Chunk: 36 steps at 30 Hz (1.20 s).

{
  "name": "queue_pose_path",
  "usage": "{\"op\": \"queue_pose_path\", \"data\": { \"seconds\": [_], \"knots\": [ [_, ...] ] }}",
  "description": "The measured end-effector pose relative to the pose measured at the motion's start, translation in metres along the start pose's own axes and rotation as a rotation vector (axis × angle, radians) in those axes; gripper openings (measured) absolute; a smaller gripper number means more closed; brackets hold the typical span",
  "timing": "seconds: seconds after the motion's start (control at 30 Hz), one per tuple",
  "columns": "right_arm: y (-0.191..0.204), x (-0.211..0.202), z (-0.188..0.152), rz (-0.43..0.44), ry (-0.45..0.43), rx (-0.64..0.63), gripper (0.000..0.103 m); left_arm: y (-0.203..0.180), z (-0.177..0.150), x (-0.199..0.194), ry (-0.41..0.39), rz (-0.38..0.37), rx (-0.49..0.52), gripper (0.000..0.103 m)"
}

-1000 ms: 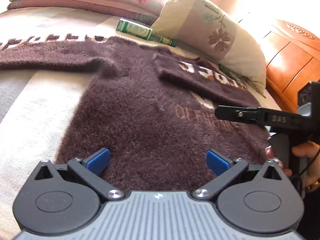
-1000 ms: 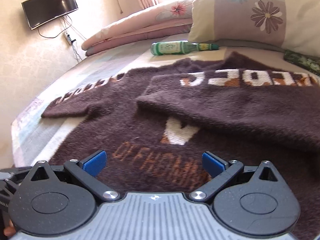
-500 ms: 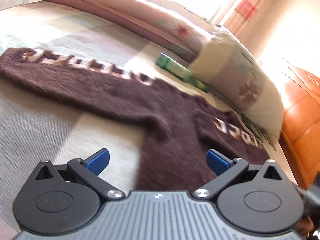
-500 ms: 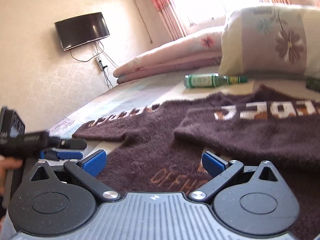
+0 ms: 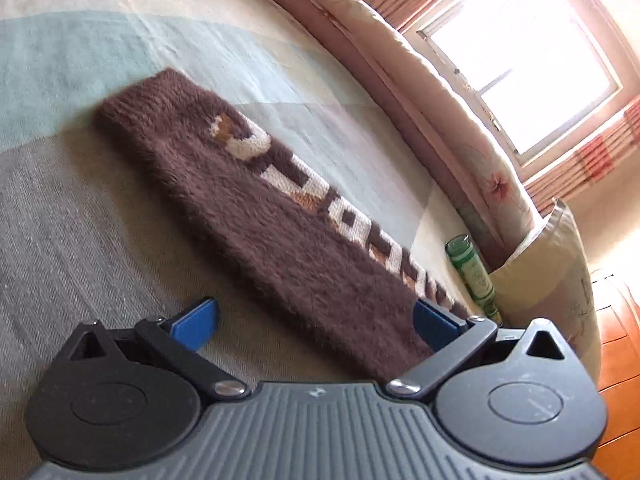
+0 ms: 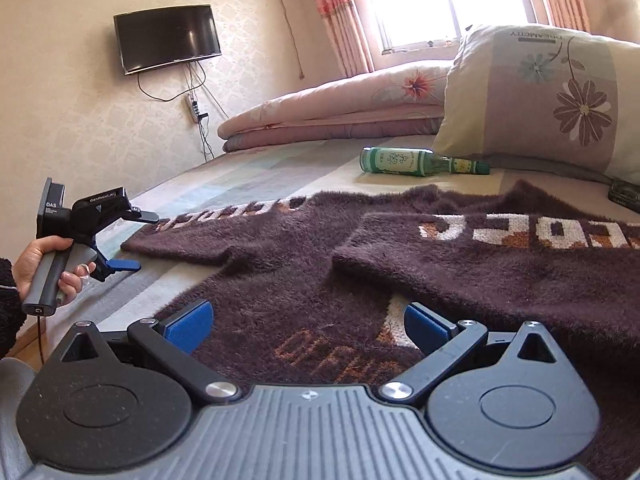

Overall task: Fold clothes
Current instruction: 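Lower the left gripper onto the lettered sleeve cuff and close it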

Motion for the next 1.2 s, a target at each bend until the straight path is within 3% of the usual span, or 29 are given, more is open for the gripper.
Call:
{"op": "queue_pose_path", "data": {
  "seconds": [0.33,0.63,0.77,1.0,1.1,1.17,1.2],
  "knots": [
    [0.0,0.012,-0.008,-0.043,0.041,-0.043,0.103,0.017,0.032,0.016,-0.03,-0.078,-0.094,0.102],
    [0.003,0.012,-0.011,-0.047,0.06,-0.075,0.103,0.029,0.056,0.027,-0.091,-0.083,-0.167,0.102],
    [0.005,0.012,-0.013,-0.052,0.067,-0.089,0.103,0.031,0.061,0.029,-0.103,-0.082,-0.176,0.102],
    [0.012,0.009,-0.013,-0.055,0.062,-0.143,0.103,0.039,0.075,0.035,-0.172,-0.015,-0.195,0.101],
    [0.013,0.009,-0.013,-0.054,0.063,-0.149,0.103,0.04,0.073,0.036,-0.183,0.003,-0.17,0.095],
    [0.012,0.008,-0.013,-0.057,0.063,-0.148,0.103,0.045,0.069,0.032,-0.215,0.025,-0.123,0.079],
    [0.012,0.008,-0.013,-0.059,0.062,-0.147,0.103,0.051,0.066,0.031,-0.237,0.043,-0.097,0.058]
  ]
}}
Point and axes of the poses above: each gripper's, at about its wrist camera, not at the fingertips, and x roughly the way its jaws point, y to its left, z to its top, the point moved 6 cm from there along x, roughly the way its jaws point
